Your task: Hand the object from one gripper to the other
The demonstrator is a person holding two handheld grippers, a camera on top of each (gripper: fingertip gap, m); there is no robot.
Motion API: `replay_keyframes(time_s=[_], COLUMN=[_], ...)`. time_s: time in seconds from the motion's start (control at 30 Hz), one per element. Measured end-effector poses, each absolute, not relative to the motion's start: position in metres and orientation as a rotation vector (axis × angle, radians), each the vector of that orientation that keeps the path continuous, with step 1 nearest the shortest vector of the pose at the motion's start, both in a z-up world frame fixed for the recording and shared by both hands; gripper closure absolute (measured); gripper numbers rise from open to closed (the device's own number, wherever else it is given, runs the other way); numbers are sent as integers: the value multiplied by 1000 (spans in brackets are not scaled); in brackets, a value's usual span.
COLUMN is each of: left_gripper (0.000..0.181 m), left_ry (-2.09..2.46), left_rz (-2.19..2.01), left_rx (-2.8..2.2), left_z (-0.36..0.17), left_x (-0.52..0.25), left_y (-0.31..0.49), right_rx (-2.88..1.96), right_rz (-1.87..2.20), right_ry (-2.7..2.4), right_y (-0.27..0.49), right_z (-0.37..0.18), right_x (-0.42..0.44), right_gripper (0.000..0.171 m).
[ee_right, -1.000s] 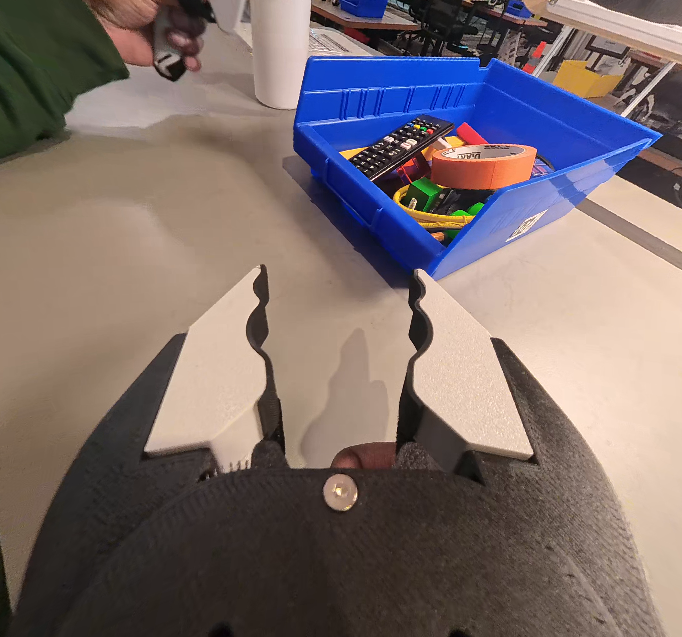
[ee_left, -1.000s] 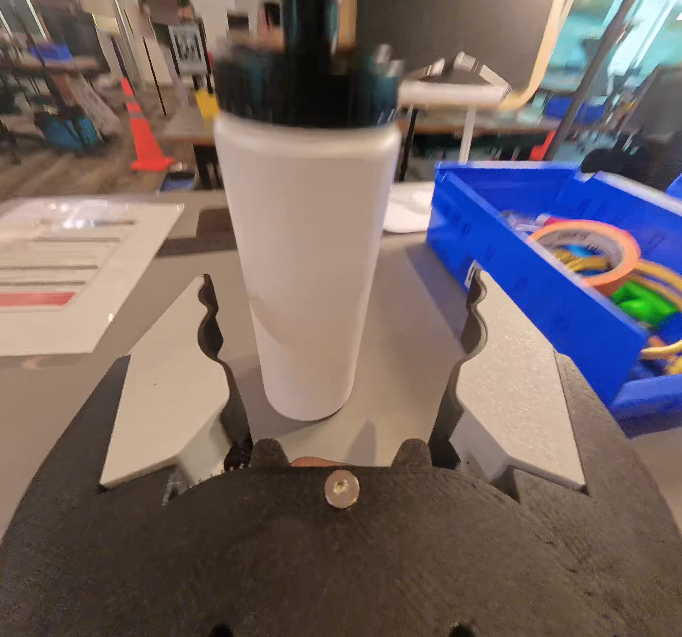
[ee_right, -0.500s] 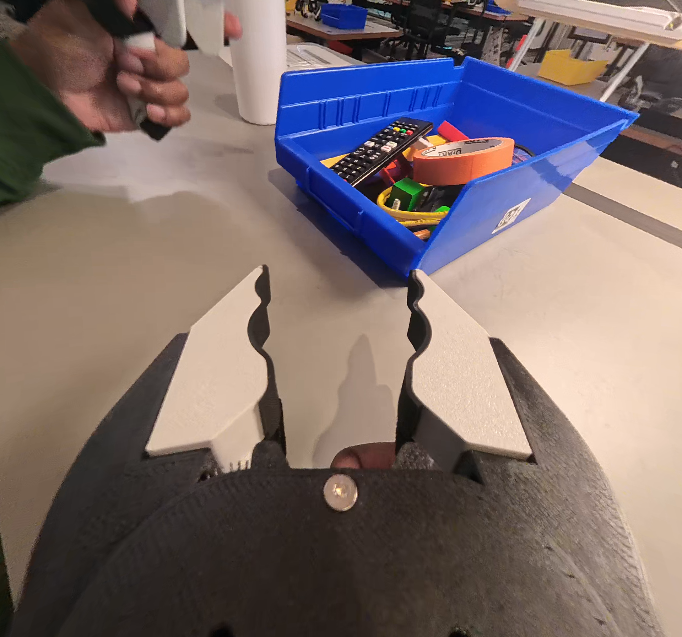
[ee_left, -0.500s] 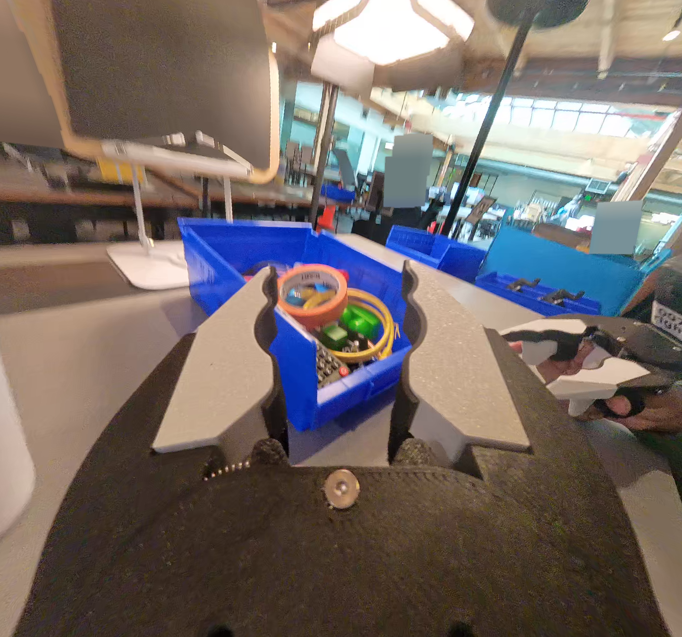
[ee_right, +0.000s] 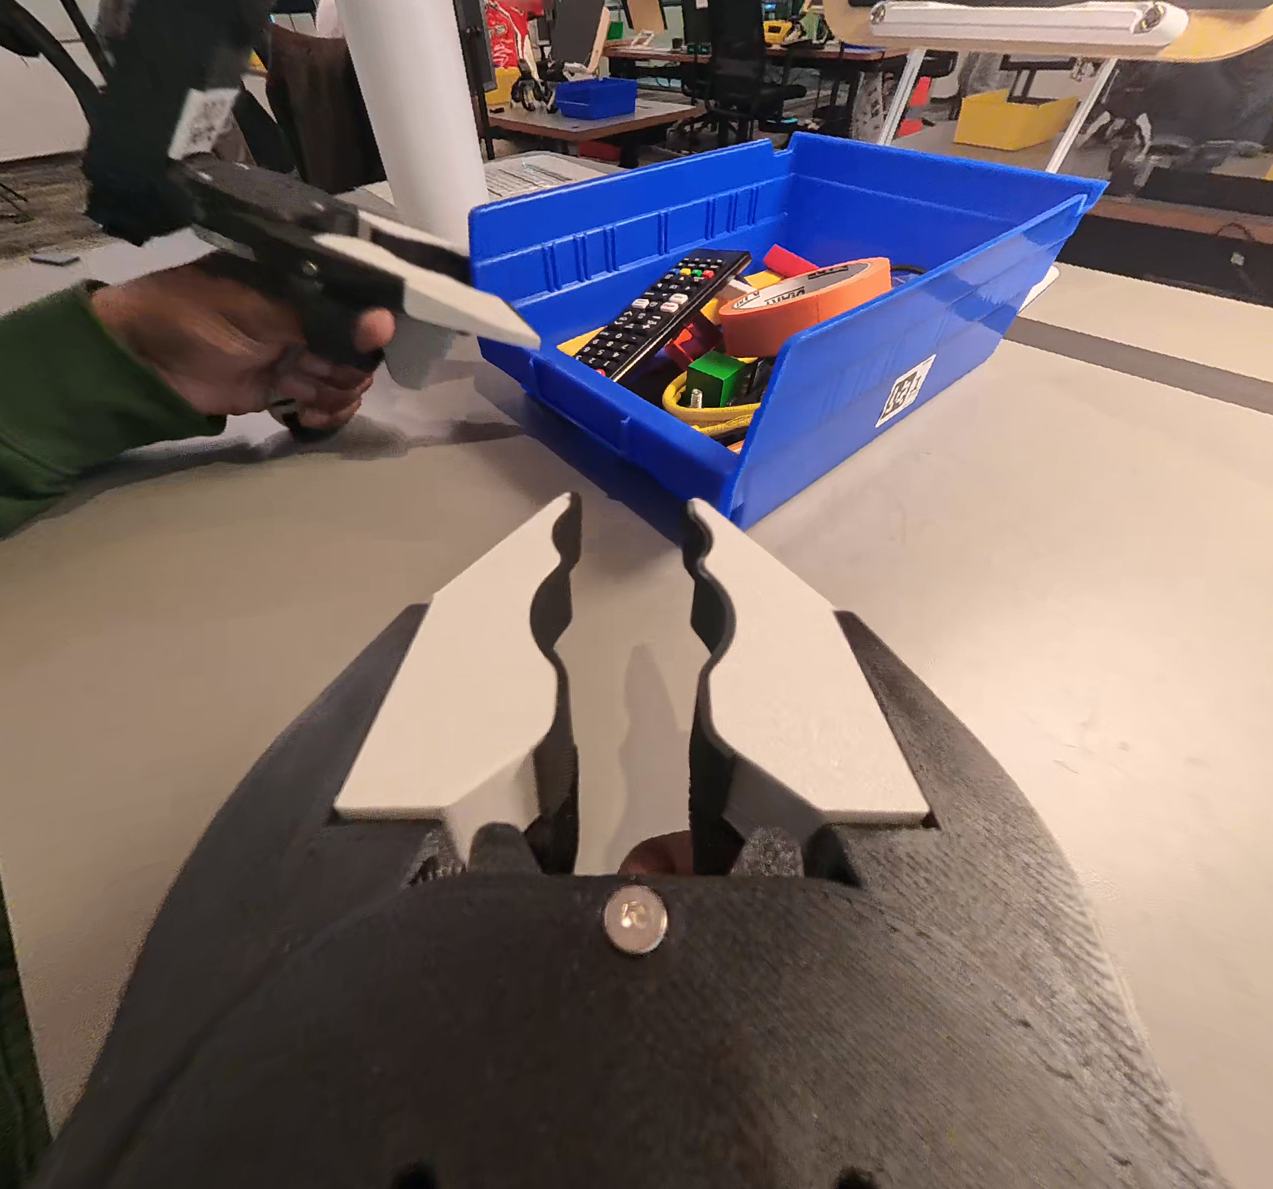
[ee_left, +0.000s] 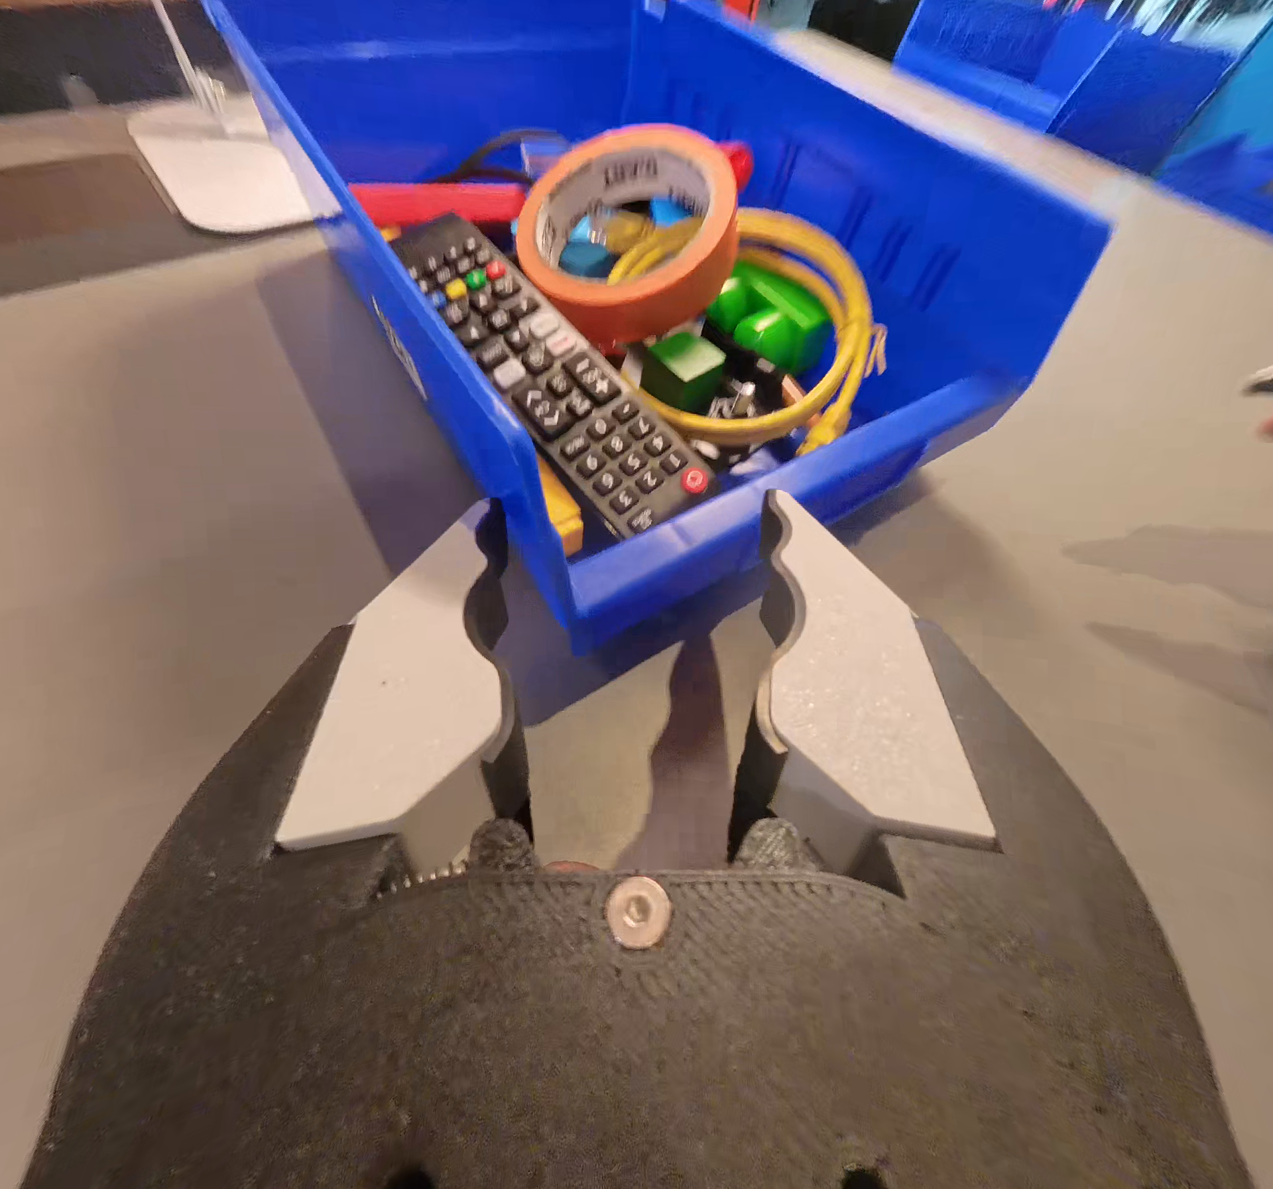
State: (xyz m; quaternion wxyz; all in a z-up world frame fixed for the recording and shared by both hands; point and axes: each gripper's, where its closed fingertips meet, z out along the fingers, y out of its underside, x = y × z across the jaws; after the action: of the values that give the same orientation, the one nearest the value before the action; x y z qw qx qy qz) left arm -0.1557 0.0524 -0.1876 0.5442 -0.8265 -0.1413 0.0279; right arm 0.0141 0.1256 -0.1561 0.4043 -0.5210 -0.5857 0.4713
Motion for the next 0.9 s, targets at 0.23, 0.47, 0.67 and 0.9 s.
replay_keyframes(time_s=[0.23, 0.47, 0.67, 0.9], left_gripper=[132, 138, 127, 109], left_ry=[-346, -171, -142, -180], left_rz=[8, -71, 51, 158], left_rx=[-1982, -2009, -2009, -1941], left_z=[-192, -191, -186, -147], left_x=[-152, -122, -129, -129], left_y=[53, 59, 52, 29], right_rx=[-1314, -1305, -1194, -840], right_rz=[1193, 1192, 1088, 633], right_ry=[-1470, -1474, -1521, -1771], right_y=[126, 124, 119, 123], right_z=[-155, -155, -150, -118], right_x=[15, 16, 11, -23], right_gripper=[144, 138, 131, 128])
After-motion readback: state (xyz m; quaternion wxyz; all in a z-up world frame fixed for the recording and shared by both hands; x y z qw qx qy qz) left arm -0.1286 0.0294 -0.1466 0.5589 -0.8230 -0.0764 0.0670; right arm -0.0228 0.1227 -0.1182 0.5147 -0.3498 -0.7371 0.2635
